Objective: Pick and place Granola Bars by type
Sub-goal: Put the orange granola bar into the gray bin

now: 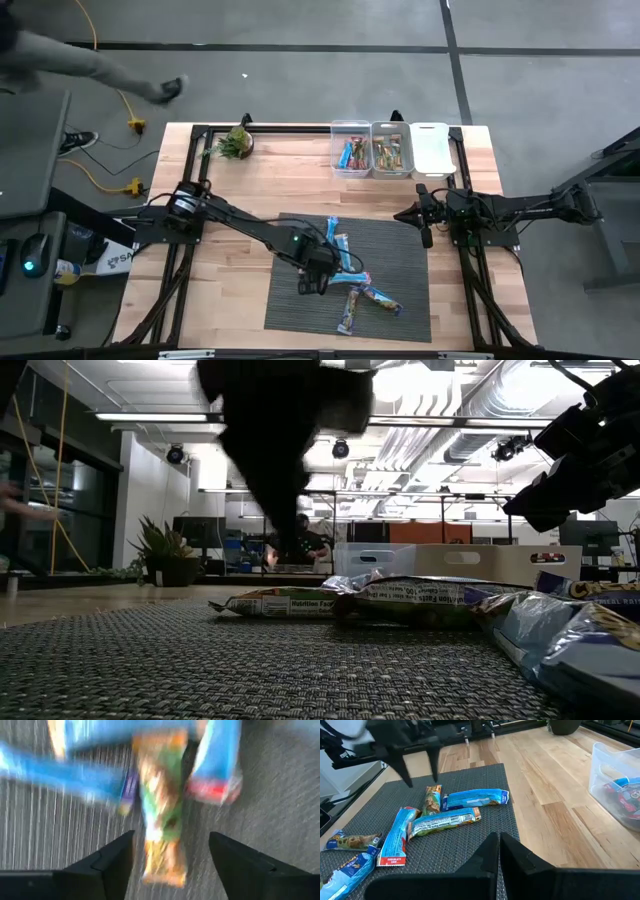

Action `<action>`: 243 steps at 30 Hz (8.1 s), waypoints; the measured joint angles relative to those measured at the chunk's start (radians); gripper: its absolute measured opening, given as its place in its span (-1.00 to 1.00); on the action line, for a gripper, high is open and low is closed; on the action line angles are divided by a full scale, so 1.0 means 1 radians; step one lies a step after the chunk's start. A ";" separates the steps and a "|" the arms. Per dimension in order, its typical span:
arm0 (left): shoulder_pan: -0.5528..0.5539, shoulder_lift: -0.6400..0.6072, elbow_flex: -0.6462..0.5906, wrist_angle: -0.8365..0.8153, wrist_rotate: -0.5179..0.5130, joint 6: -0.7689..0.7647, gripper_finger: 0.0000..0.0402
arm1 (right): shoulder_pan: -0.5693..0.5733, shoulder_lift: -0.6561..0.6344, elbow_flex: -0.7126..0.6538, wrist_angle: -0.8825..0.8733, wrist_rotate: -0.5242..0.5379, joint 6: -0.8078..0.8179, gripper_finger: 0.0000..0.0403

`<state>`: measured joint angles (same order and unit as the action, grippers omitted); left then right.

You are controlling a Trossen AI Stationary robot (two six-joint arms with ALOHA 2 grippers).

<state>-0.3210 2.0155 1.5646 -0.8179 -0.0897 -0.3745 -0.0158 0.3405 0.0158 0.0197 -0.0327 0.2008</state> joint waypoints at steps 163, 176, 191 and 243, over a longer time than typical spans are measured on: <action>0.566 0.206 0.790 0.737 0.133 -0.147 -0.62 | 0.000 0.025 0.000 0.000 -0.001 0.000 -1.00; 0.689 0.442 0.787 0.731 0.108 -0.689 -0.62 | 0.000 0.024 0.000 0.001 0.000 0.000 -1.00; 0.695 0.504 0.788 0.462 -0.028 -0.759 -0.62 | 0.000 0.025 0.000 0.000 0.000 0.000 -1.00; 0.694 0.555 0.789 0.430 0.128 -0.730 -0.33 | 0.000 0.025 0.000 0.001 0.000 0.000 -1.00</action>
<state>0.3729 2.5706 2.3531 -0.3876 0.0380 -1.1049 -0.0158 0.3651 0.0158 0.0208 -0.0330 0.2008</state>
